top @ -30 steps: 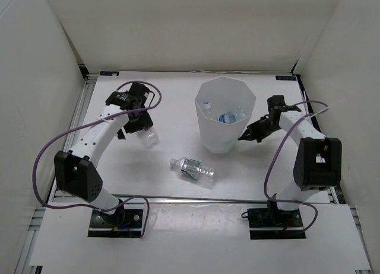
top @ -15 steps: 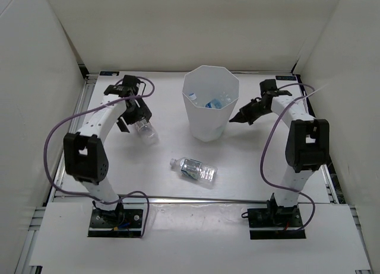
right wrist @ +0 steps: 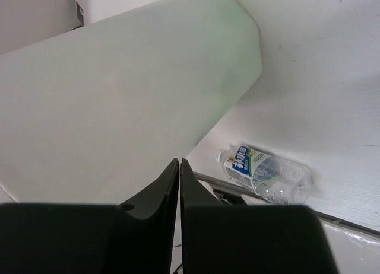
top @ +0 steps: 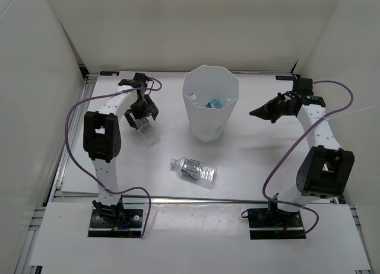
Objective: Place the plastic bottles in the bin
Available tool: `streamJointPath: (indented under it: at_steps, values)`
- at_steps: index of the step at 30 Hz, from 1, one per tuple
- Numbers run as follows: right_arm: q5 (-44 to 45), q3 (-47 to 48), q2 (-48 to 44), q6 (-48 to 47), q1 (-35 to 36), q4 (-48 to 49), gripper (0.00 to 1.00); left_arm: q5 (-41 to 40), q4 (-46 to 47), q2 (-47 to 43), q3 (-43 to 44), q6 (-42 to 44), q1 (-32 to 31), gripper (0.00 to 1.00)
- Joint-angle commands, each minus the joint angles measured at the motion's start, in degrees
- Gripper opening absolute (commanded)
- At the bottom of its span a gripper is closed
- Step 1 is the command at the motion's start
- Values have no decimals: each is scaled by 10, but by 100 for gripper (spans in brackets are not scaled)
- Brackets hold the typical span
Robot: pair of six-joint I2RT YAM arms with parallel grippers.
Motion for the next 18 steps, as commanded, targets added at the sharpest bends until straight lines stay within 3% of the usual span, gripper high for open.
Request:
streamJointPath:
  at_steps: [1,5,8,9,10,13,18]
  values:
    - [-35,-10,-10,-9,-9,-5,6,-17,-3,3,-9,-3,4,99]
    - [-46,7,-10,-9,-14,-17,9,-3,21,11,-41,-4,9,97]
    - [-52,13,-5,-14,-26,-24,9,19,21,37,-35,3,9,78]
    - [-52,13,-5,-14,-26,-24,9,19,13,37,-35,3,9,61]
    - [-52,13,-5,-14,-26,-24,9,19,6,43,-35,3,9,52]
    - [-57,19,0,-14,-26,-24,9,5,-12,30,-7,-16,9,35]
    - [-57,25,0,-14,-26,-24,9,-41,-64,-18,150,-37,9,34]
